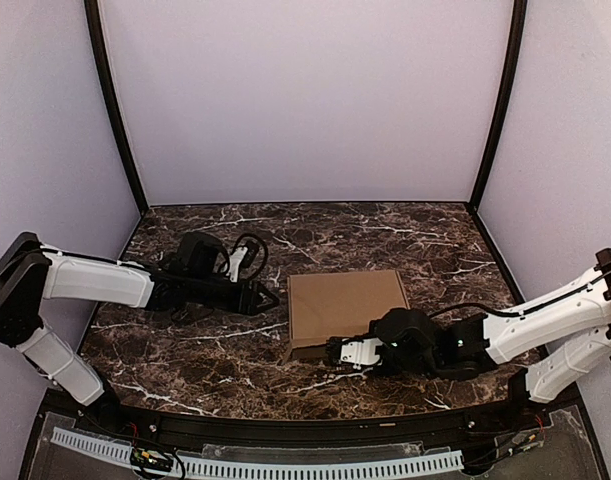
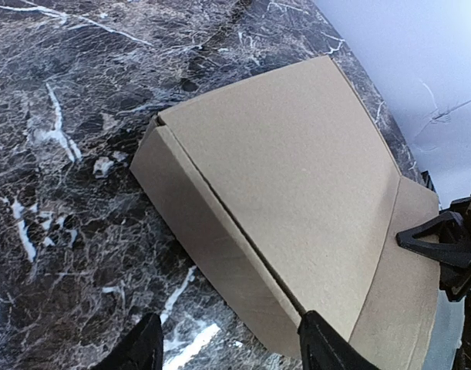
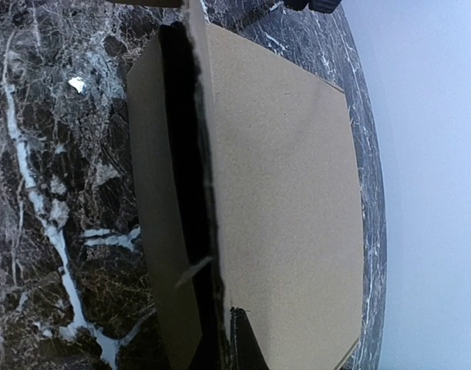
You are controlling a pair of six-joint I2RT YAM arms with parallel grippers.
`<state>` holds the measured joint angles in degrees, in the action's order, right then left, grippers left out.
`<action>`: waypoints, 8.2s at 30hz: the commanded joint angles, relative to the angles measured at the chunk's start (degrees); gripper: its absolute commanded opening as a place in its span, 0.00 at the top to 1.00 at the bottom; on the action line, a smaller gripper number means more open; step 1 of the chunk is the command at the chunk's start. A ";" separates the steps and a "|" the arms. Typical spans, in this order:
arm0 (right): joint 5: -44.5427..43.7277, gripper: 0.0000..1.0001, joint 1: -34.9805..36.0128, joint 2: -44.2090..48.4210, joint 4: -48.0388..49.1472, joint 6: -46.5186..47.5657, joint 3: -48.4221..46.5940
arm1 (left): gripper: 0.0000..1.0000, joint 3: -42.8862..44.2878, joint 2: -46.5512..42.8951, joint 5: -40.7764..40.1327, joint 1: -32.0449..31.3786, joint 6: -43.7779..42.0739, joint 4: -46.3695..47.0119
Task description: Fold the paper box
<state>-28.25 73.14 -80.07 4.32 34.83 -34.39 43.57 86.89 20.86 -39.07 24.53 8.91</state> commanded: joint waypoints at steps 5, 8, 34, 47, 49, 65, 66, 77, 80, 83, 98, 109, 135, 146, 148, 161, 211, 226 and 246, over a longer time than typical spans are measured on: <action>5.13 1.00 1.35 8.85 2.25 -7.38 7.91 | 0.35 -4.15 4.00 7.69 0.57 10.55 15.62; 3.86 1.00 1.98 7.74 1.85 -9.68 8.26 | 0.33 -4.91 5.66 8.93 0.65 13.16 20.42; -2.45 1.00 6.58 18.00 3.72 -15.38 11.78 | 0.24 -9.23 14.75 12.91 1.80 27.61 42.06; -0.32 1.00 6.53 17.86 3.42 -14.90 11.55 | 0.11 -8.81 17.84 15.06 1.80 37.01 54.24; -0.14 1.00 6.57 17.76 3.41 -14.92 11.54 | 0.04 -8.77 18.33 15.50 1.83 37.89 54.84; 0.20 1.00 6.61 18.11 2.89 -14.70 11.54 | 0.01 -5.61 20.14 17.00 1.33 38.66 50.84; 0.21 1.00 6.65 18.11 2.77 -14.70 11.54 | 0.01 -5.39 20.55 17.19 1.30 38.83 50.72; 0.04 1.00 7.10 18.58 1.97 -14.45 11.54 | 0.01 -2.37 23.30 18.07 0.36 40.91 51.49; -0.01 1.00 7.27 18.43 1.77 -14.47 11.46 | 0.01 -1.84 23.51 18.35 0.25 41.03 51.60; -0.30 1.00 7.43 18.31 1.66 -14.50 11.45 | 0.01 -1.43 23.69 18.72 0.06 41.46 52.22; -2.00 1.00 7.71 17.79 0.94 -14.92 10.98 | 0.36 -2.13 24.66 20.34 0.11 43.79 55.43; -3.76 0.47 8.17 18.45 -2.03 -12.62 9.01 | 0.76 -3.11 24.62 19.46 0.22 47.34 58.61; -3.55 0.01 9.00 31.42 -26.34 -6.31 -11.05 | 0.99 -11.10 12.54 22.87 11.30 62.35 64.18; 3.20 0.02 5.77 35.15 -27.56 12.55 -5.51 | 0.99 -15.17 7.54 34.54 17.98 72.57 68.85; 4.45 0.01 5.74 34.26 -27.84 14.81 -5.00 | 0.99 -15.02 5.67 37.23 18.81 72.57 67.97; 1.80 0.01 6.86 41.23 -16.66 37.45 2.60 | 0.99 -14.59 3.32 47.52 21.01 76.91 72.46; 8.98 0.53 9.33 32.32 11.17 42.09 4.87 | 0.66 -13.96 -1.47 47.72 20.94 76.19 69.31; 4.10 0.54 8.36 42.26 -9.06 9.16 2.61 | 0.01 -1.35 -19.44 33.51 21.09 24.07 -4.88; 48.25 0.61 -12.70 33.22 -3.70 -23.39 5.73 | 0.01 5.52 -37.06 15.75 21.06 -2.09 -29.17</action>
<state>2.92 67.18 -44.27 -8.78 15.68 -30.13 46.54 51.07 37.39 -18.22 29.30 -13.61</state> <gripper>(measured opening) 0.601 0.987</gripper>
